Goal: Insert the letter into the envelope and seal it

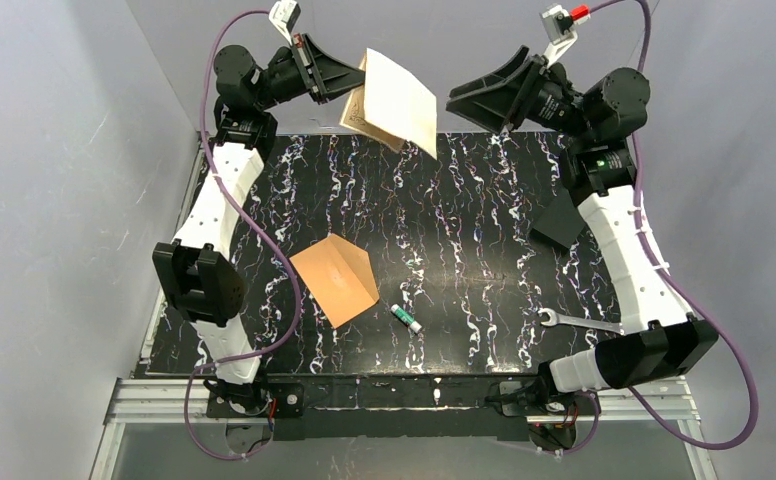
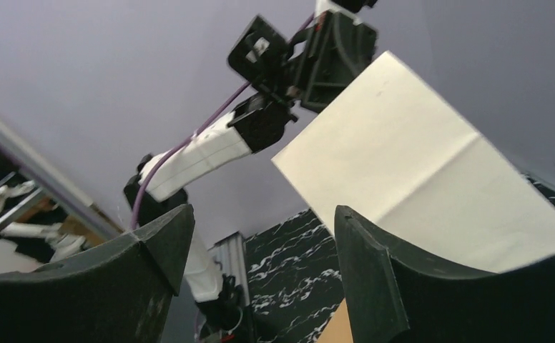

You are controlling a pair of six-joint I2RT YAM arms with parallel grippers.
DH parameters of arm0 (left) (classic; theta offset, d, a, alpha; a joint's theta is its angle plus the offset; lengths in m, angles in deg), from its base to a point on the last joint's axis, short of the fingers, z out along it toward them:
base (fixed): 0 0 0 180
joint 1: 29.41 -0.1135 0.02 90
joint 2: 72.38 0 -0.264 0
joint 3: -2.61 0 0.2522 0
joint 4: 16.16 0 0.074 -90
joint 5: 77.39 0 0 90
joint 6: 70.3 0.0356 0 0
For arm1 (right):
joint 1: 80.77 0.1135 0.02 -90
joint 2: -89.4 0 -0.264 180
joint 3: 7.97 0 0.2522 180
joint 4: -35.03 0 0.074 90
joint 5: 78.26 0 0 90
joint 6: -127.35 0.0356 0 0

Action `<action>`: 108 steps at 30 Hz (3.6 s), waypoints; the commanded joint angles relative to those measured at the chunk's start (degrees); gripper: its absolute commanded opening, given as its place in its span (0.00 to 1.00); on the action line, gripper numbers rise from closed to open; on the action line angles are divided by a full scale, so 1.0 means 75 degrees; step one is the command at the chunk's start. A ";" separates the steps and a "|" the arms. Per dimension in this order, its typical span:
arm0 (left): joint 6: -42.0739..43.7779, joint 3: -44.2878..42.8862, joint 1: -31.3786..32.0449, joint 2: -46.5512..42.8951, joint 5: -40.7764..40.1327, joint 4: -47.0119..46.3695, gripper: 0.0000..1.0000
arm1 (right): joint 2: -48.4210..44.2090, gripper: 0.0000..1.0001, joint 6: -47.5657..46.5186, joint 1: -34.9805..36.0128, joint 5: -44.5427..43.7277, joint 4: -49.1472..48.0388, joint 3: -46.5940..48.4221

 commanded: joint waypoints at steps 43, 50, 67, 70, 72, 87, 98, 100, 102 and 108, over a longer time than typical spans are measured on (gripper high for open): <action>0.2074 0.1327 0.0278 -0.1435 0.3907 -0.0456 0.40 | 0.1127 0.01 -0.4449 0.2030 0.0022 0.4621 0.1679; 0.2227 0.1871 -0.0583 -0.1958 0.2297 -0.0444 0.83 | 0.0340 0.01 -0.4278 0.1908 -0.2503 0.4040 0.1319; 0.0306 0.2724 -0.0429 -0.2069 -0.0059 -0.2862 0.98 | 0.0433 0.01 0.0737 0.1907 -0.5232 -0.0833 0.0388; -0.0448 0.2679 -0.0293 -0.1815 -0.0089 -0.4081 0.98 | 0.0490 0.01 0.0976 0.1908 -0.5265 -0.0724 0.0424; -0.1359 0.2590 -0.0295 -0.1561 -0.0089 -0.5417 0.98 | 0.0464 0.01 0.1071 0.1908 -0.5356 -0.0568 0.0364; -0.1246 0.2478 0.0214 -0.1221 0.0303 -0.5367 0.46 | 0.0824 0.01 0.2290 0.1907 -0.6087 0.0722 0.0611; -0.0087 0.2280 0.0214 -0.1395 0.0785 -0.4074 0.00 | 0.0514 0.23 0.1606 0.1756 -0.6203 0.2468 0.0562; -0.0069 0.2260 0.0220 -0.1390 0.0865 -0.3974 0.00 | 0.0349 0.36 0.1440 0.1673 -0.6087 0.2144 0.0254; -0.0068 0.2271 0.0215 -0.1393 0.0893 -0.3907 0.00 | 0.0324 0.58 0.0953 0.1602 -0.5876 0.2162 0.0287; 0.0045 0.2318 0.0215 -0.1484 0.1178 -0.3604 0.00 | 0.0379 0.85 -0.2333 0.1382 -0.4907 0.3589 0.1307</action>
